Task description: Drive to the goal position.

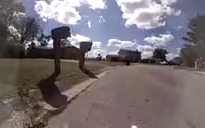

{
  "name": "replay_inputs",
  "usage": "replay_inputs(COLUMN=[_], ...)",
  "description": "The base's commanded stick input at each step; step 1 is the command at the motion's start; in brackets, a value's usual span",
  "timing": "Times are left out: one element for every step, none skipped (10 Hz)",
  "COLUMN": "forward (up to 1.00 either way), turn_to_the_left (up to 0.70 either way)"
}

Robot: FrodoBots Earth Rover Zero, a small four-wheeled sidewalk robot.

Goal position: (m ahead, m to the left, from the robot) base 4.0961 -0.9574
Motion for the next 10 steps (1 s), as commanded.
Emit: replay_inputs(forward=[0.85, 0.85, 0.85, 0.85, 0.85, 0.85, 0.85, 0.85, 0.85, 0.85], turn_to_the_left=[-0.02, 0.0, 0.0, 0.0, 0.0, 0.0, 0.0, 0.0, 0.0, 0.0])
